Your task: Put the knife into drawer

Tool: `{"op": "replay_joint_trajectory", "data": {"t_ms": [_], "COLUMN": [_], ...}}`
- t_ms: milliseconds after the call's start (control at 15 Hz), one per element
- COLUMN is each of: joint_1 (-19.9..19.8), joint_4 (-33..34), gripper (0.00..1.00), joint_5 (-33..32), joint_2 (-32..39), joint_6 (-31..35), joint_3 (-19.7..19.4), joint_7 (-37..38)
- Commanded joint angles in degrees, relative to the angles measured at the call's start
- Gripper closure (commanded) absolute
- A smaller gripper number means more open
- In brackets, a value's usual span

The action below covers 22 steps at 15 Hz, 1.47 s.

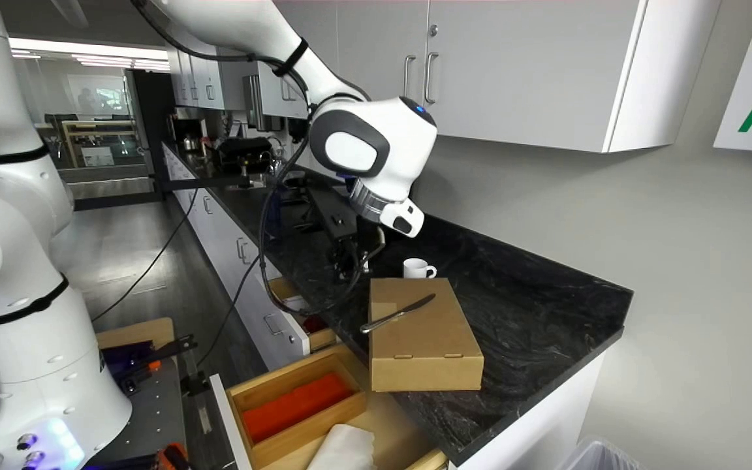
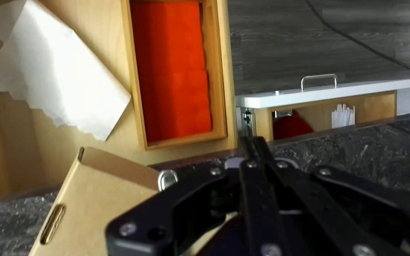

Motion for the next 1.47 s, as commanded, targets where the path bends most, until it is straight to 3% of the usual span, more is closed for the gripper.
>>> {"op": "replay_joint_trajectory", "data": {"t_ms": [0,200,333,667,1067,1400], "joint_1": [-0.1,-0.1,0.0,0.3,0.8,1.5], "joint_4": [1.5,2.0,2.3,2.5,0.3,-5.3], "gripper": [0.95,0.97,0.71,0.41,0.03,0.00], "joint_5": [0.6,-0.8,-1.6,-4.5,-10.6,-15.7], "joint_2": [4.1,4.9,4.8,4.9,5.1,3.9], "joint_6": [-0.8,1.6,3.5,9.3,17.0,26.0], "joint_3": [0.1,0.4,0.5,1.1,3.3,4.9], "joint_7": [0.7,1.2,1.4,1.4,-5.4,-12.1]}}
